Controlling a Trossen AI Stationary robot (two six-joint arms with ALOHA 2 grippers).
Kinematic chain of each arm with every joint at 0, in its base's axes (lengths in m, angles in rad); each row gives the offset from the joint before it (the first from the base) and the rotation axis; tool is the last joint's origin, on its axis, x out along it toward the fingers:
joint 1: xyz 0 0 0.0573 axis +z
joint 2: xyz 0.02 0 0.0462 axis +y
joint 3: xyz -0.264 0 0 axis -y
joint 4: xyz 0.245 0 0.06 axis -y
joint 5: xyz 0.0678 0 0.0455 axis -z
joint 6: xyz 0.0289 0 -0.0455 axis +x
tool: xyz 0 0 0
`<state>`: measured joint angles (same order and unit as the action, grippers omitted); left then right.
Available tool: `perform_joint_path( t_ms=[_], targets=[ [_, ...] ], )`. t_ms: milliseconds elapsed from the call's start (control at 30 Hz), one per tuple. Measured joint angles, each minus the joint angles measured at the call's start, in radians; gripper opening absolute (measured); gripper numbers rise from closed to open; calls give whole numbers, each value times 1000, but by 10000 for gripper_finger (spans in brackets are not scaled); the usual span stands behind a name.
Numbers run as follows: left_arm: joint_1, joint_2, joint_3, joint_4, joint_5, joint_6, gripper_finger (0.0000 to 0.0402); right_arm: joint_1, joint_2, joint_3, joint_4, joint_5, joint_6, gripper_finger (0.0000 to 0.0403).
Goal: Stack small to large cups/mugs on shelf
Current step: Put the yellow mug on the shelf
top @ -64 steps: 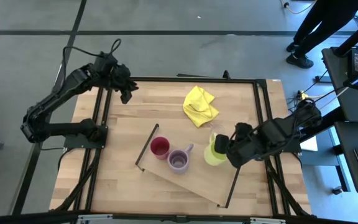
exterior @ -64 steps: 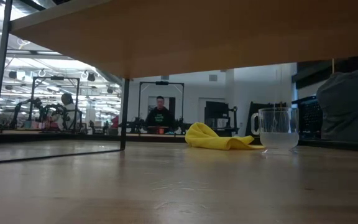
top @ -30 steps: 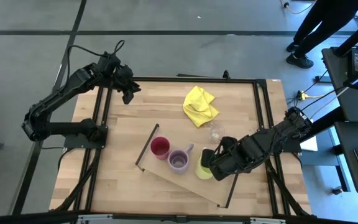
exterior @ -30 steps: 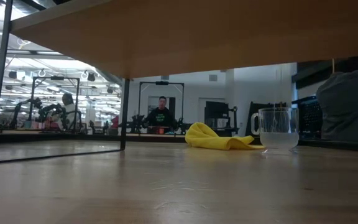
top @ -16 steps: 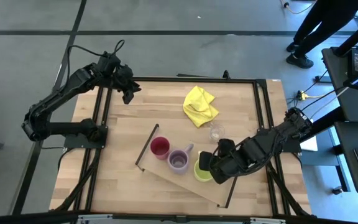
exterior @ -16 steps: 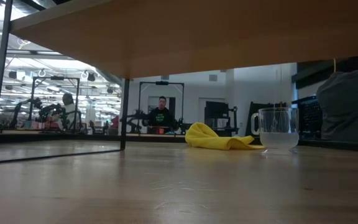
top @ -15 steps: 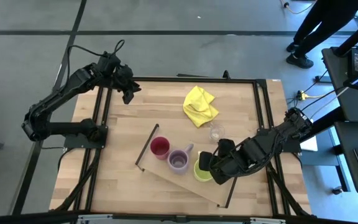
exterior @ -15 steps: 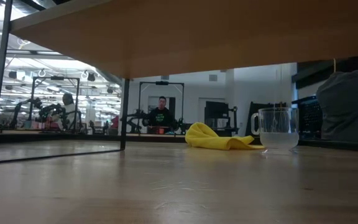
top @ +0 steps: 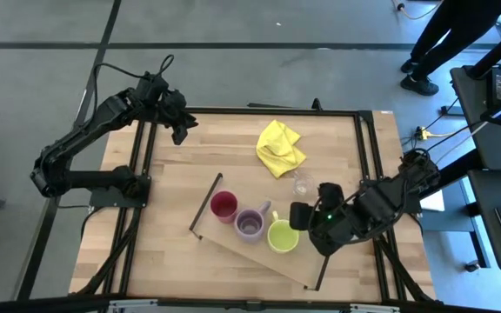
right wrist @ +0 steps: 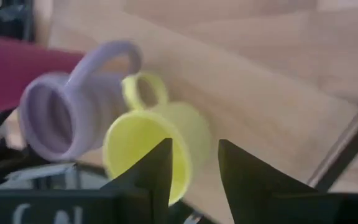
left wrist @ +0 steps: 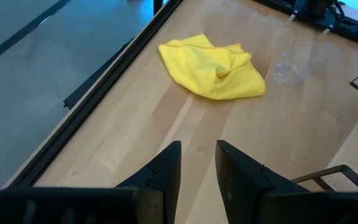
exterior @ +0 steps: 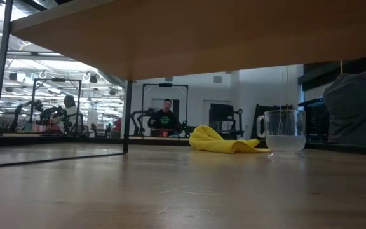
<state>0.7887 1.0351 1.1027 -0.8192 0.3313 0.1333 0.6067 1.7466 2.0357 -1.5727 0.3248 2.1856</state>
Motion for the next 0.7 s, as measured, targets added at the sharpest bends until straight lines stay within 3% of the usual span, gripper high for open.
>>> perform_joint_path(
  t_ms=[200, 500, 700],
  targets=[
    [0, 0, 0, 0, 0, -13, 94, -40, 0, 3, 2, 97, -44, 126],
    [0, 0, 0, 6, 0, -24, 94, -138, 0, 3, 6, 153, -201, 11],
    [0, 0, 0, 6, 0, -27, 94, -186, 0, 3, 71, 122, -304, 6]
  ],
)
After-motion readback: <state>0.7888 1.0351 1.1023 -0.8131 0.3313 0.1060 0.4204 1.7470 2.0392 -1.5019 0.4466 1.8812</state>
